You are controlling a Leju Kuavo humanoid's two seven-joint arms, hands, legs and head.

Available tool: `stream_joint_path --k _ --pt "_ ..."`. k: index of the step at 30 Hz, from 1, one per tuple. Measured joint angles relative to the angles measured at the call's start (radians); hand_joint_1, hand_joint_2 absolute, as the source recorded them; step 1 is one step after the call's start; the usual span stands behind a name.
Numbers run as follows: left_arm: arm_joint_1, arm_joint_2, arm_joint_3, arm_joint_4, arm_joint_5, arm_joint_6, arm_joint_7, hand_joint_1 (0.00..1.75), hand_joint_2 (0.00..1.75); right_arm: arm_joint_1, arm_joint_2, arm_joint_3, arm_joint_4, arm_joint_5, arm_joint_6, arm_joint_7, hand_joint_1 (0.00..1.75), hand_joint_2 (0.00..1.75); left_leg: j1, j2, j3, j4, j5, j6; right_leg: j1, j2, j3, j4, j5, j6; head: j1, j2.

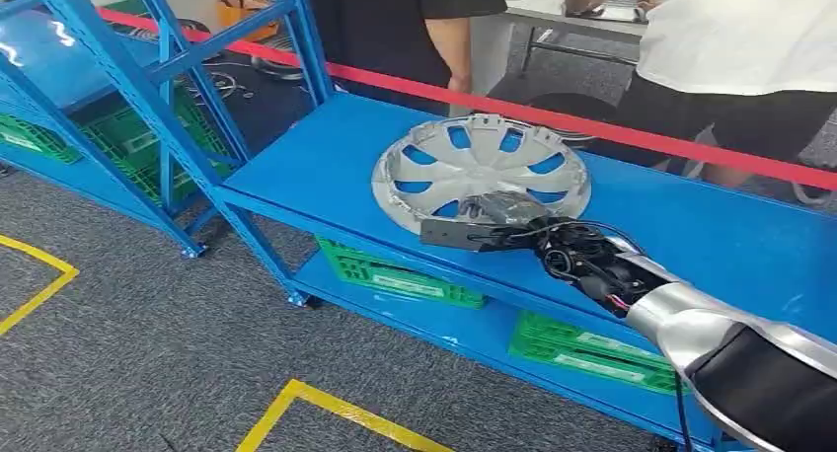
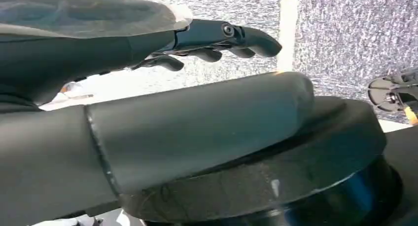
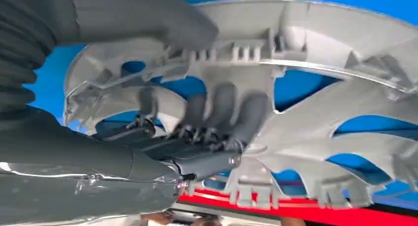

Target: Take the parts from the cabinet and place them on the table.

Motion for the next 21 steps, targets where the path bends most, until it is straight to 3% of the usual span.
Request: stream_joint_path --k 17,21 --pt "0.000 0.006 0.000 0.000 0.017 0.016 -0.017 0.00 0.00 -0.012 -0.003 0.054 -0.016 -0.017 0.019 0.018 0.00 1.75 0.000 0.000 0.000 0.000 0.000 0.000 0.000 0.000 0.000 0.000 0.000 0.000 0.000 0.000" --pt "-0.006 0.005 0.000 0.000 0.006 0.006 -0.017 0.00 0.00 -0.009 -0.014 0.061 -0.019 -0.028 0.019 0.049 0.00 1.75 0.000 0.000 0.000 0.000 0.000 0.000 0.000 0.000 0.000 0.000 0.000 0.000 0.000 0.000"
